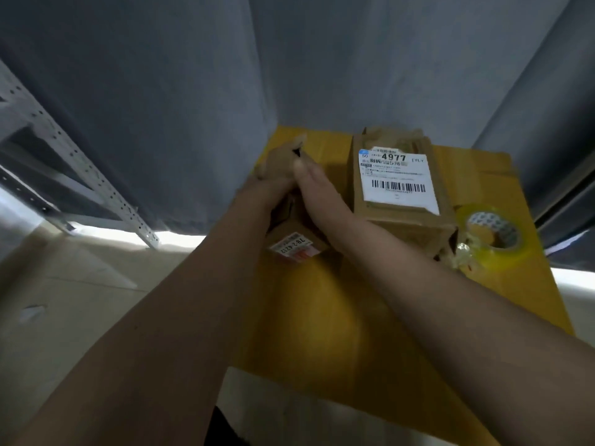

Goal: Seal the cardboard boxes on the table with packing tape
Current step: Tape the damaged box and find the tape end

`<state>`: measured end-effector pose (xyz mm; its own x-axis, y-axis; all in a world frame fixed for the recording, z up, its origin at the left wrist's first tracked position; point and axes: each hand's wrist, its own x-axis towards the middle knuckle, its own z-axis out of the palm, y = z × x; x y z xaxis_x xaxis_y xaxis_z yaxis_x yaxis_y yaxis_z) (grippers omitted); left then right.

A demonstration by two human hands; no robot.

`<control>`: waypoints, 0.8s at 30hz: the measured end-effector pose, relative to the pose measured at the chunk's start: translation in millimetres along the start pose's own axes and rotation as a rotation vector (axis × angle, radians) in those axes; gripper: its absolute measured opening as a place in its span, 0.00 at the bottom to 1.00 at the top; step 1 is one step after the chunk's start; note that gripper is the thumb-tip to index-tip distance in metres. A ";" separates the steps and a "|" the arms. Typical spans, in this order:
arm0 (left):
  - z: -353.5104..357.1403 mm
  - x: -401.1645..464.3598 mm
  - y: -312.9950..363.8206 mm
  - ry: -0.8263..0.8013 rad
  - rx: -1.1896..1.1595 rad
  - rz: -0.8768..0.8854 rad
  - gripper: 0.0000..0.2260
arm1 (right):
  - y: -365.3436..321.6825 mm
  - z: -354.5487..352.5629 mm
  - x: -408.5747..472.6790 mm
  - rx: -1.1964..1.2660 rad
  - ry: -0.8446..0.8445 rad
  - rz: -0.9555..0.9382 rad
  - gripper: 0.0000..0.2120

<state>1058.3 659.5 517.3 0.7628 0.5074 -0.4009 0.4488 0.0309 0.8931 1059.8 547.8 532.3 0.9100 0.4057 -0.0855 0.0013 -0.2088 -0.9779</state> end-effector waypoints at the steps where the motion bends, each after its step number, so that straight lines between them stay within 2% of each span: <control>1: -0.2 -2.8 -4.1 -0.029 -0.056 0.030 0.33 | 1.9 -4.6 -1.7 -0.036 -0.005 -0.017 0.24; 4: -3.3 -27.9 -18.5 -0.122 -0.197 0.078 0.22 | 4.9 -7.4 -22.5 -0.114 -0.010 -0.113 0.25; 8: -24.6 -84.1 -35.6 -0.182 -0.354 -0.073 0.11 | 5.2 6.4 -79.0 -0.173 0.006 -0.198 0.27; 11: -37.4 -121.9 -55.9 -0.185 -0.610 -0.115 0.03 | 8.2 -0.2 -113.8 -0.204 0.205 -0.268 0.26; 13: -41.7 -149.5 -69.5 -0.198 -0.714 -0.082 0.06 | 9.3 -7.0 -134.7 -0.176 0.351 -0.253 0.27; 15: -43.2 -170.3 -80.2 -0.202 -0.809 -0.056 0.11 | 12.3 -10.5 -153.2 -0.128 0.424 -0.179 0.34; 18: -37.4 -196.3 -91.9 -0.254 -0.908 -0.037 0.20 | 17.5 -14.2 -175.9 0.130 0.337 0.026 0.45; 19: -34.9 -204.0 -94.4 -0.269 -0.930 -0.036 0.24 | 19.2 -17.0 -181.9 0.280 0.273 0.090 0.45; 21: -33.9 -216.4 -98.2 -0.292 -0.959 -0.032 0.29 | 25.6 -25.5 -191.3 0.480 0.138 0.173 0.36; 24: -41.9 -222.9 -98.0 -0.314 -0.896 -0.028 0.30 | 34.6 -34.5 -197.1 0.488 0.039 0.165 0.27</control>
<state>824.8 579.5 527.6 0.9061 0.2456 -0.3445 0.0440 0.7552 0.6540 894.8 429.9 521.9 0.8967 0.3665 -0.2482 -0.3288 0.1761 -0.9278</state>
